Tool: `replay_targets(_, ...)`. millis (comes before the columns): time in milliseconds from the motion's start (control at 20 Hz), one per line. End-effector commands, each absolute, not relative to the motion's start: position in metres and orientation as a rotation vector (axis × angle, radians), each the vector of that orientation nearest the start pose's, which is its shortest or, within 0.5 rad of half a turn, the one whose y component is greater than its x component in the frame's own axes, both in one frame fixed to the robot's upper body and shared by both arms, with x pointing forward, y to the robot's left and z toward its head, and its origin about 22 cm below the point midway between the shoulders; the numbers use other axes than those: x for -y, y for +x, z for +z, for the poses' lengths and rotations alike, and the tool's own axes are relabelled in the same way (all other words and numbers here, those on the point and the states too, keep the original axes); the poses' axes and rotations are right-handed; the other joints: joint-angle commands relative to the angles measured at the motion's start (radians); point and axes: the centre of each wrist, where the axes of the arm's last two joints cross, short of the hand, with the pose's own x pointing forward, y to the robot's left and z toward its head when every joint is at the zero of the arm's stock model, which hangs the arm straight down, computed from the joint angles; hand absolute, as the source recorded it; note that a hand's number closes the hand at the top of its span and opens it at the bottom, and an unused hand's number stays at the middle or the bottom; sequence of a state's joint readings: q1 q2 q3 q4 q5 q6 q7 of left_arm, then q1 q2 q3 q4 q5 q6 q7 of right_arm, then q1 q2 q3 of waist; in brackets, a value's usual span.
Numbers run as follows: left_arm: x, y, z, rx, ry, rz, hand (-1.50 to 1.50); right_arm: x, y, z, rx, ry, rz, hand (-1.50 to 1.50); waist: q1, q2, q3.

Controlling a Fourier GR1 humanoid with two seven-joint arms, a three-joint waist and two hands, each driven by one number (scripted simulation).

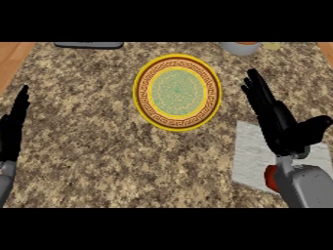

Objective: Pick the bell pepper from the placemat and place it in the plate

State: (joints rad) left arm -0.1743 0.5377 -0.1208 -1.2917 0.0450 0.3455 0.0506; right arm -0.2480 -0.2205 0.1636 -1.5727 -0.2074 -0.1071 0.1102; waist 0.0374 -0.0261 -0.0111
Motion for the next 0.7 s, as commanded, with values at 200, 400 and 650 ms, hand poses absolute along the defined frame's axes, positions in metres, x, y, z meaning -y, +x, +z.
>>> replay_targets(200,-0.3,0.238,-0.04,1.195,0.285,0.013,0.0,0.334,0.274,0.125,1.825,-0.478,-0.007,1.5,-0.105,0.011,0.006)
replay_targets(400,-0.275,0.237,-0.046,1.172,0.147,0.086,0.0,0.411,0.244,0.102,1.568,-1.058,-0.079,1.5,-0.156,0.017,0.005)
replay_targets(650,-0.258,0.228,-0.046,1.175,0.03,0.044,0.0,0.402,0.179,0.068,1.695,-1.168,-0.239,-1.5,-0.088,0.016,0.012)
